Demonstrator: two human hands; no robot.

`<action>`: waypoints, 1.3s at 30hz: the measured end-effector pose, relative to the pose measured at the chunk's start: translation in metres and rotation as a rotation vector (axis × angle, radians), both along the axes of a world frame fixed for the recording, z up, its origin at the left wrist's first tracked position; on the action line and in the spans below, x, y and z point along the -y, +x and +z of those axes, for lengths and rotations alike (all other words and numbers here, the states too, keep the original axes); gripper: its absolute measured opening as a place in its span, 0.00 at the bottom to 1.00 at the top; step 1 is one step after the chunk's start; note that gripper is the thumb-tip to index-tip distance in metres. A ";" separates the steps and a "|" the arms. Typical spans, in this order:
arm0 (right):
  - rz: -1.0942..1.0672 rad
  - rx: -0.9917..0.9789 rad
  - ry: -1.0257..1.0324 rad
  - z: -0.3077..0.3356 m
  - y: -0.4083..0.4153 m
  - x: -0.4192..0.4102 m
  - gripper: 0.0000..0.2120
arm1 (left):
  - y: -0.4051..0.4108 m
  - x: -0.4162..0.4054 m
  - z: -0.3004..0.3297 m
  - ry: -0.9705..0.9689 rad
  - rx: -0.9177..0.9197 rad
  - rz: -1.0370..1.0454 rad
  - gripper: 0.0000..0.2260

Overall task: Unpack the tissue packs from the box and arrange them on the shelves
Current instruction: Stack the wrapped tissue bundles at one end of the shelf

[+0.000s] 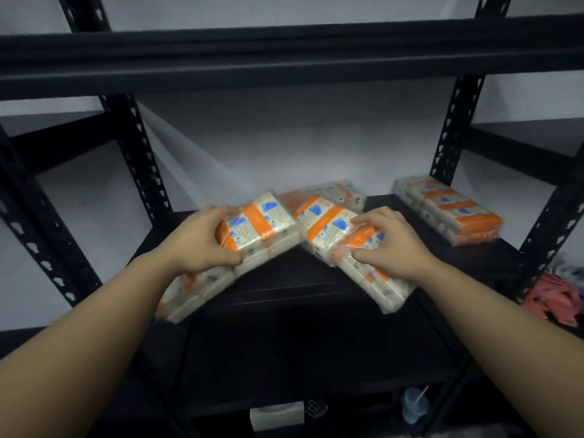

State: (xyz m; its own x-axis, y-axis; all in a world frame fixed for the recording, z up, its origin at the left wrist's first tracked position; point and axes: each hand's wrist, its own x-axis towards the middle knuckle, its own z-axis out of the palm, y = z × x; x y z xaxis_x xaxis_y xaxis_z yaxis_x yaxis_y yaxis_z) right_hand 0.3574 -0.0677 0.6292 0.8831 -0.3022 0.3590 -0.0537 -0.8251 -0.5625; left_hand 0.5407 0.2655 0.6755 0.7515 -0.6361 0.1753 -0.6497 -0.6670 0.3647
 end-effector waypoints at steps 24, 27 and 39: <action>0.299 -0.555 -0.330 0.007 0.062 0.133 0.30 | 0.020 0.088 -0.030 0.380 -0.112 0.010 0.46; 0.325 -0.523 -0.350 0.010 0.059 0.134 0.30 | 0.007 0.125 -0.036 0.340 -0.088 -0.030 0.46; 0.289 -0.425 -0.330 -0.004 0.054 0.154 0.53 | 0.009 0.252 -0.045 0.284 -0.028 -0.318 0.47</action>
